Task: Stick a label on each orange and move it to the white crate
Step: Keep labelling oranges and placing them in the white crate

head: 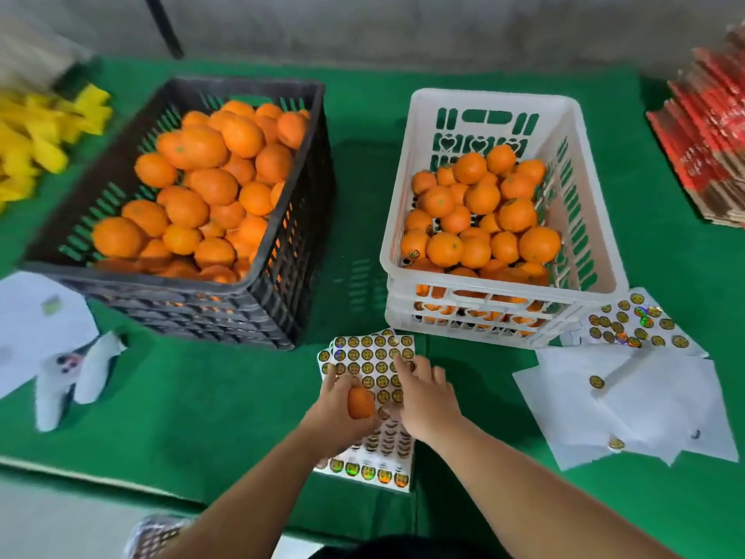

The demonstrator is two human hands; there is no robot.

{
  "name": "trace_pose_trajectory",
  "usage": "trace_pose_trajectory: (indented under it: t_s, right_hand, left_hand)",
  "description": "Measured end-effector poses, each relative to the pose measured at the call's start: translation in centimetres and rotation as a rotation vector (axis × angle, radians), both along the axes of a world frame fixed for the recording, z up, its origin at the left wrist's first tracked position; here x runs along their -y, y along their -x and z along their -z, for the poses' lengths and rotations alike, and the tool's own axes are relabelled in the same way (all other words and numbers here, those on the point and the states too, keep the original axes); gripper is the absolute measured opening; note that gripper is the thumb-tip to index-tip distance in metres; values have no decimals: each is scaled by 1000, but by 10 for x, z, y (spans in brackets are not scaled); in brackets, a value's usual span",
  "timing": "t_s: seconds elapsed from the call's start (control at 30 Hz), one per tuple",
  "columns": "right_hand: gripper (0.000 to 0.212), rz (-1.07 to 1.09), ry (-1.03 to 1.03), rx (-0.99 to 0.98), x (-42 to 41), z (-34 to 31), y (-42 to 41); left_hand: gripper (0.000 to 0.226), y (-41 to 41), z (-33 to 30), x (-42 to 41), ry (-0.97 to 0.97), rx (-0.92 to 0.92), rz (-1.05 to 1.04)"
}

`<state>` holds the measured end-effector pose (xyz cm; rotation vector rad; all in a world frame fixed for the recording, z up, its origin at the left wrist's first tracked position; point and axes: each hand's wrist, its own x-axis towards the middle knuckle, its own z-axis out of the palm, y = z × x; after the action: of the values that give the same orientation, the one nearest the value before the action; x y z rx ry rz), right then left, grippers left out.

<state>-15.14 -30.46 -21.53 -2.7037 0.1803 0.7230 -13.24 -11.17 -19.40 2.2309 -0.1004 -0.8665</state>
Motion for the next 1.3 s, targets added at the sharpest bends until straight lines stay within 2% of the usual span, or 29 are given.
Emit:
trace_pose_trajectory:
  t_s: [0.13,0.23,0.33,0.4,0.5,0.63,0.83,1.0,1.07,1.17,1.27,1.3]
  right_hand:
    - [75,-39,95,160,-1,7,3]
    - [61,-22,50,265,-1,3,8]
    - [62,113,-205,290,2,-10,15]
    - [59,252,-427,313,10,-27,20]
    - [55,326,-594,416,25,-56,35]
    - [53,389,-722,556,40,-101,50]
    - [43,344,-685,716,50,-158,58]
    - [40,302,-526,784,50,-183,64]
    - [34,332,-582,814,50,-188,68]
    - [13,378,-681,933,45,-196,73]
    - [4,350,-365,1219,42,-213,78]
    - [2,326,-315,1289,38,-221,79]
  left_hand:
    - [67,4,12,-3,19,-30,91]
    - [59,11,6,0,33,22,71]
    - [54,17,-19,1,157,54,-75]
    - [54,18,-43,0,345,-67,-225]
    - [50,18,-76,0,658,-279,-422]
    - [50,16,-115,11,783,-240,-420]
    - [60,16,-159,23,851,-129,-321]
    - [75,23,-180,21,848,-81,-253]
    - [78,25,-183,17,852,-66,-262]
    - [76,26,-185,11,870,-56,-276]
    - [78,26,-186,5,817,14,-248]
    - [81,27,-187,4,802,42,-239]
